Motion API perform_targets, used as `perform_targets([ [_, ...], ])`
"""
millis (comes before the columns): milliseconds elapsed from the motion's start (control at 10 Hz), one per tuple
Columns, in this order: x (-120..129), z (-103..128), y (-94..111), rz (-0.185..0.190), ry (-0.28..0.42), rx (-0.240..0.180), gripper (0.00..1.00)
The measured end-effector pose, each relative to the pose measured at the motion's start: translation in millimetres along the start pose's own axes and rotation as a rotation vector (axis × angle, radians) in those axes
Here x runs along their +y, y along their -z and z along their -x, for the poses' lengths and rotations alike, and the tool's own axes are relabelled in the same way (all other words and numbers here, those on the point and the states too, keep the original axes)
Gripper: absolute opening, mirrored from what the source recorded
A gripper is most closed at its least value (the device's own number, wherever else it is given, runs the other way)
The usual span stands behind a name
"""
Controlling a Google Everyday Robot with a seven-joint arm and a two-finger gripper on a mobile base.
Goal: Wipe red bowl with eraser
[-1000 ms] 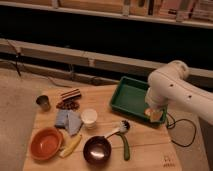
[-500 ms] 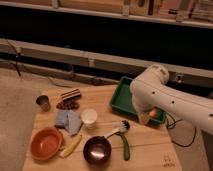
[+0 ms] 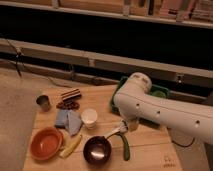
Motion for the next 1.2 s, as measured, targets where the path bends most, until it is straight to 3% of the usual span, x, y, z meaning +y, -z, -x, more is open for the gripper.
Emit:
perform_targets([
  [300,-20.7,17.0,-3.4,-0.034,0.098,-0.023,0.65],
  [600,-33.2,53.0,-8.5,-0.022,0.134,-0.051,0.65],
  [800,-34.9,62.0,-10.4,-0.024,0.207,-0.070,0.65],
  [1200,-44.9,80.9,-15.7,-0.063,0.278,-0.079,0.65],
])
